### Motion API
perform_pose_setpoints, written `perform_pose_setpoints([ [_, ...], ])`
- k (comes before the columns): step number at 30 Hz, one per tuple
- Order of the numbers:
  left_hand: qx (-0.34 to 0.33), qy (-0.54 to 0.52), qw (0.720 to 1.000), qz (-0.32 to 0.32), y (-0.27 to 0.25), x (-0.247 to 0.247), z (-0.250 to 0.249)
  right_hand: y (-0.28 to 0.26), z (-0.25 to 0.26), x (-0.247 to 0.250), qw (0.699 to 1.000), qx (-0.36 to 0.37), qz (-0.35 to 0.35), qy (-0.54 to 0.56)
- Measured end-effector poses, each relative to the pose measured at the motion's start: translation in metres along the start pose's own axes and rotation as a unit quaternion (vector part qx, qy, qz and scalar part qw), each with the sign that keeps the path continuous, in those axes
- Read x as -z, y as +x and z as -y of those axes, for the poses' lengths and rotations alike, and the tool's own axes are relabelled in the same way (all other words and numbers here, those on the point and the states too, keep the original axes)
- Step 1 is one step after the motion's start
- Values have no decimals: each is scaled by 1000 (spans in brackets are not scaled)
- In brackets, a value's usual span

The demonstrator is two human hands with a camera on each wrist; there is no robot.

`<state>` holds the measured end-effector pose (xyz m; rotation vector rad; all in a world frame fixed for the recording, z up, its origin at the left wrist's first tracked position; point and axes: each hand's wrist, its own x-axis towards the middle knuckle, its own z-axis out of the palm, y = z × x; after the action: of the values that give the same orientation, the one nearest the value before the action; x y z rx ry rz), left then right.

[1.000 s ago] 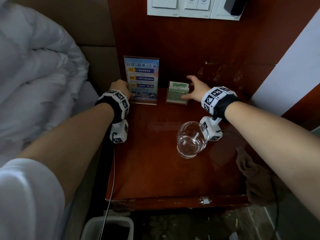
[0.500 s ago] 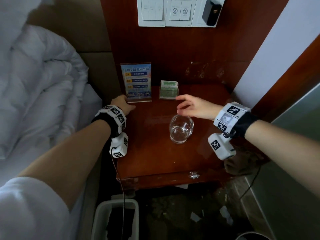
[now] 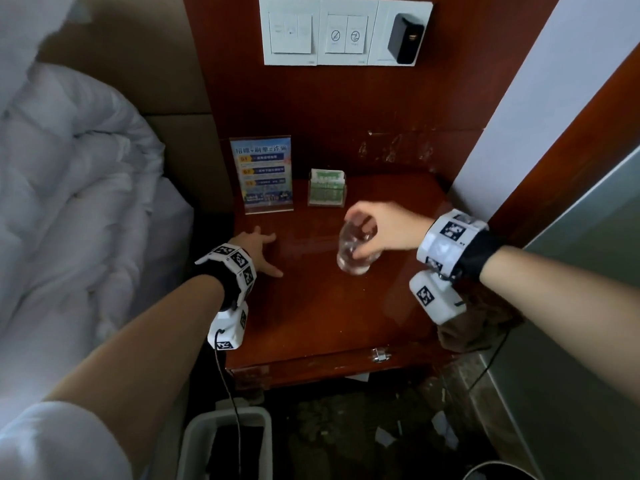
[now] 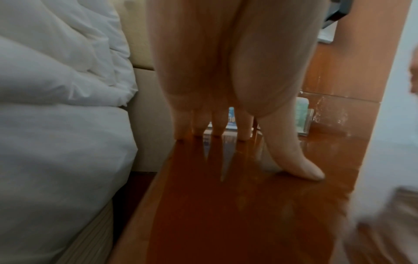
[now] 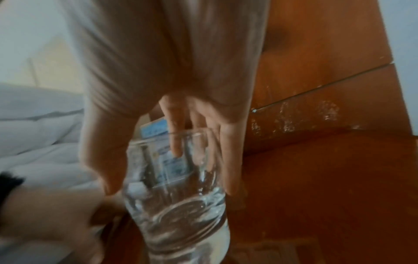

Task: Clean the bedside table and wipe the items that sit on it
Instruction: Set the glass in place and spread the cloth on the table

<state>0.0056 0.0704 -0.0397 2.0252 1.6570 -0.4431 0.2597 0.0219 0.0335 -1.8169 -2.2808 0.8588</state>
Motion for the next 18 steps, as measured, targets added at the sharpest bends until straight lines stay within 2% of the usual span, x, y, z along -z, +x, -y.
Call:
perform_pose_setpoints([
  [5,-3,24,1000,-5,5,-1,2,34,-24,42,986,-105,-126,5],
  [9,2,46,999,-9,8,1,1,65,-35,45,975,-159,-152,-23],
  [12,6,55,998,-7,10,2,0,83,-38,45,970,-169,-176,1],
  [18,4,61,998,-4,13,4,1,108,-38,47,965,-197,-175,8],
])
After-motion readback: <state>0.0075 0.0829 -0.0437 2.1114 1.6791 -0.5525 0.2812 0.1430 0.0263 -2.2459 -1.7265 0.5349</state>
